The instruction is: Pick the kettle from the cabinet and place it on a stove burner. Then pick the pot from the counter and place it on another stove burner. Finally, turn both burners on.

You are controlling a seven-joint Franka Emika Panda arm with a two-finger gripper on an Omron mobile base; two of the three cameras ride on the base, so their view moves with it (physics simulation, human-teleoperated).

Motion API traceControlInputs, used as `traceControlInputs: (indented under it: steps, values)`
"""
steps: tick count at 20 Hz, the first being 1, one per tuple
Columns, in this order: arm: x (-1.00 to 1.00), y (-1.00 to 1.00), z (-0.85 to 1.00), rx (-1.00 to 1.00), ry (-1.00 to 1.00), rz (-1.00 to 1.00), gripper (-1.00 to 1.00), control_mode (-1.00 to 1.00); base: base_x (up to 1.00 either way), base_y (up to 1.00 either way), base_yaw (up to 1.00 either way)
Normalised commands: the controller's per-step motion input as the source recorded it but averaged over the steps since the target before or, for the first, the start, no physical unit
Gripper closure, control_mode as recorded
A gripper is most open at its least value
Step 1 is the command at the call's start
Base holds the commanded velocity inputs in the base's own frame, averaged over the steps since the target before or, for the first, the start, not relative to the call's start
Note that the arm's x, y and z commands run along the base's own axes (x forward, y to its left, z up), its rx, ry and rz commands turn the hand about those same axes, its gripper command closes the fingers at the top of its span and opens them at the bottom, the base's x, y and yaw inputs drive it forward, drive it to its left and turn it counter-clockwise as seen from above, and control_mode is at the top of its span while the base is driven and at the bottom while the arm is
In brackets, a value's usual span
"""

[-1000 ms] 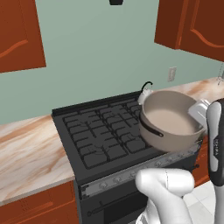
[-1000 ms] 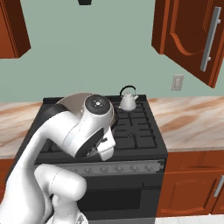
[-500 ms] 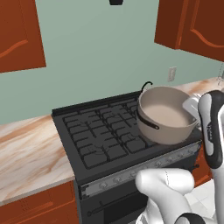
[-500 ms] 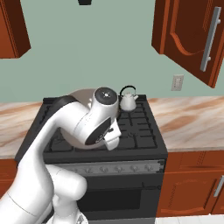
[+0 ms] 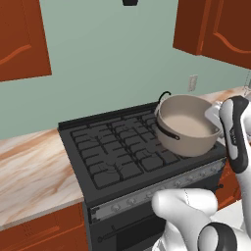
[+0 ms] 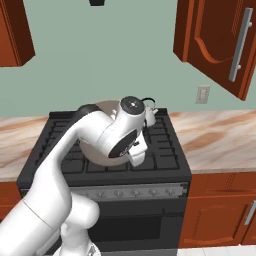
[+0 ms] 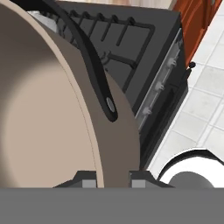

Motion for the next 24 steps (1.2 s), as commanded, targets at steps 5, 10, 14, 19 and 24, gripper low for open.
traceControlInputs:
  steps: [5,10,14,19,24]
  values:
    - [0.28,-0.15,-0.07,0.0,0.0,-0.07,1.0,-1.0,0.0,0.0,0.0]
    - [0.34,-0.09,-0.07,0.0,0.02,-0.09,1.0,-1.0,0.0,0.0,0.0]
    - [0.27,-0.09,-0.13,0.0,0.01,-0.09,1.0,-1.0,0.0,0.0,0.0]
    - [0.23,-0.06,-0.15,0.0,0.0,-0.09,1.0,-1.0,0.0,0.0,0.0]
    - [0.25,-0.06,-0.11,0.0,0.0,-0.07,1.0,-1.0,0.0,0.0,0.0]
